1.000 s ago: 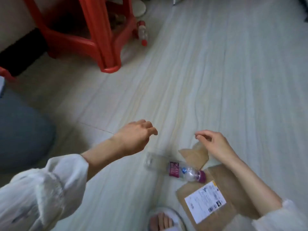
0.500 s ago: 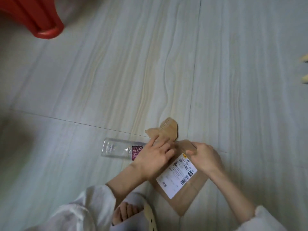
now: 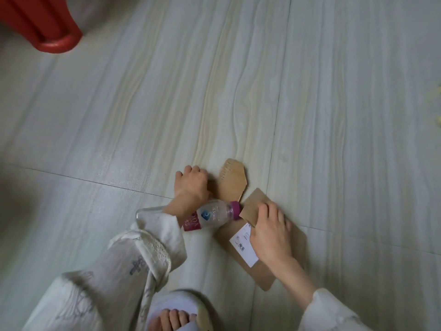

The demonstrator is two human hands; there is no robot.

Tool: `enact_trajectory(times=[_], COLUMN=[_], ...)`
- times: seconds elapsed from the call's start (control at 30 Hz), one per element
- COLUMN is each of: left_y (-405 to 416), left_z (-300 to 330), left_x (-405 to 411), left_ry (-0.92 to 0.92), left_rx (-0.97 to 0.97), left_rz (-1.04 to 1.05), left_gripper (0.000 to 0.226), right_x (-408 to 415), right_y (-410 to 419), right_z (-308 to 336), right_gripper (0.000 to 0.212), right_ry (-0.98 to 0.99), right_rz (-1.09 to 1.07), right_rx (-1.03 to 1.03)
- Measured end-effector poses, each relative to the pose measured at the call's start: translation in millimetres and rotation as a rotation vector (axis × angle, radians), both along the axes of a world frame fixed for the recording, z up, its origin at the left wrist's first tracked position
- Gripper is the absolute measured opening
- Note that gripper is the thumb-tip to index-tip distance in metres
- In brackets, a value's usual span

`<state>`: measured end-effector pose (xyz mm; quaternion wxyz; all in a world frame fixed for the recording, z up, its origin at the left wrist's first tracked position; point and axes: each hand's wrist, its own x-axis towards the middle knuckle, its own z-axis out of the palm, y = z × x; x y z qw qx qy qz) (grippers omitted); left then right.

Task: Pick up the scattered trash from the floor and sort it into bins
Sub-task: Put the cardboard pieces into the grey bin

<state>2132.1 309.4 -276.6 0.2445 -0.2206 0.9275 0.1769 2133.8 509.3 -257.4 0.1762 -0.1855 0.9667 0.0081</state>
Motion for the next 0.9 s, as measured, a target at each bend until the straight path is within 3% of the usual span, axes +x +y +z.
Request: enact_trajectory(times=[0.23,0.4,0.67,0.9], left_y=[-50,-100,-175,-246], left_z=[25,73,151,232], left_x=[17,33,71,150], left_ry=[0.207,0.384,0.659,1.021], left_rx=[0.3,0.235,0.12,0.093], left_rz=[0.281,0.33,0.604,0.873], left_gripper=[0.017,0.018,0.013,0.009], right_x=[-13,-56,-61,-14], right_y=[-9,-55,-154,-248], right_z=[-5,17,89,167], right_gripper=[0.044,0.038,0.025,0.057], right_ry=[0.064,0.095,0.416,0.545], right_rz=[0.041,0.088,0.294,0.489], right_rx=[0.076,0.1,-0.074,-0.357])
